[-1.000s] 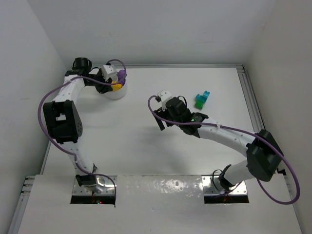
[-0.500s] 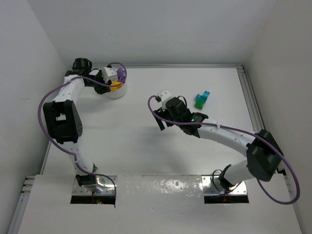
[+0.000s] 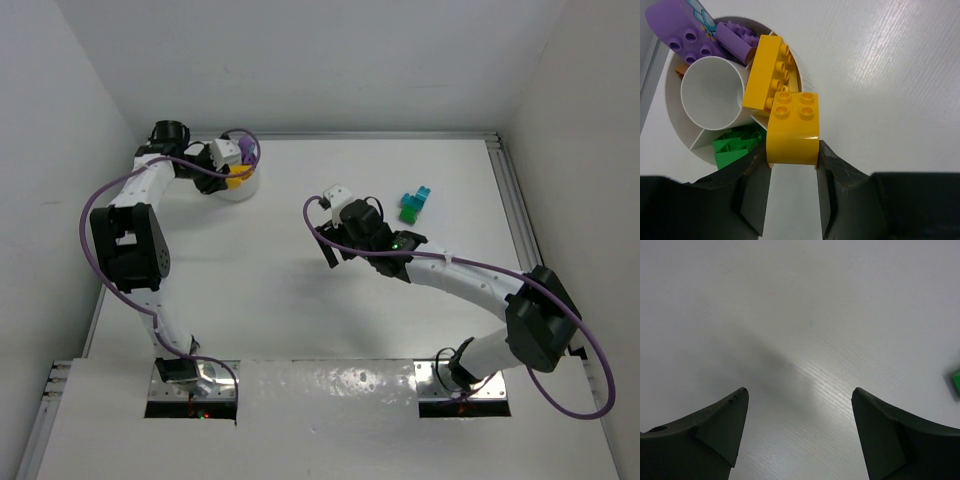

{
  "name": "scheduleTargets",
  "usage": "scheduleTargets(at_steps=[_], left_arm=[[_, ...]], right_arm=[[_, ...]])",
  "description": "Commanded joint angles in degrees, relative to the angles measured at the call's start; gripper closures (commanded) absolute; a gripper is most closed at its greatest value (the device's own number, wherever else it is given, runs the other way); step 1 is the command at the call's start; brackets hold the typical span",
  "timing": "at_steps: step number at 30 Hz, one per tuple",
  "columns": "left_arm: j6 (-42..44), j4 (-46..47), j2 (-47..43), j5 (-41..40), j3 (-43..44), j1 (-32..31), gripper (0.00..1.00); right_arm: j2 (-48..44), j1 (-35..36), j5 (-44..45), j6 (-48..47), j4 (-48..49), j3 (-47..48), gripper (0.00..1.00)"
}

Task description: Sort the legos into containers by color

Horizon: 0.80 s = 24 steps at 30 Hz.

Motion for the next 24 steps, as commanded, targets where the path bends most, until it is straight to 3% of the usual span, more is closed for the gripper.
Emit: scheduleTargets(at_steps=[1,8,11,17,20,24], left_arm=[[-0.60,1.55,-2.15,4.27,0.63,-0.08,1.00],[-12.18,5.85,-3.29,13.49,3.71,0.27,1.00],[-25.86,14.01,-2.94,14.12,2.66,0.18,1.00],[-36.09,24.66,-2.06,9.40,-0.42,-0.17,1.00],[-37.68,28.00,-1.89,4.12,-2.00,-1.14,1.00],[-37.69,29.94,-1.45,2.96,-2.88,-1.84,1.00]], right_arm=[[-0.34,-0.12,0.48,0.38,0.15,1.75,0.18],[-0.25,-0.03,0.13,0.73,0.68,1.66,0.18],[-0.25,-0.12,-0.14,0.82,0.94,1.83,0.18],[-0.16,-0.12,-0.31,0.55,0.68,2.45,0.18],[0.27,-0.03,-0.58,0.55,0.59,2.97,0.18],[1.59,-0.12,-1.28,0.64,-0.11,4.55,0.18]])
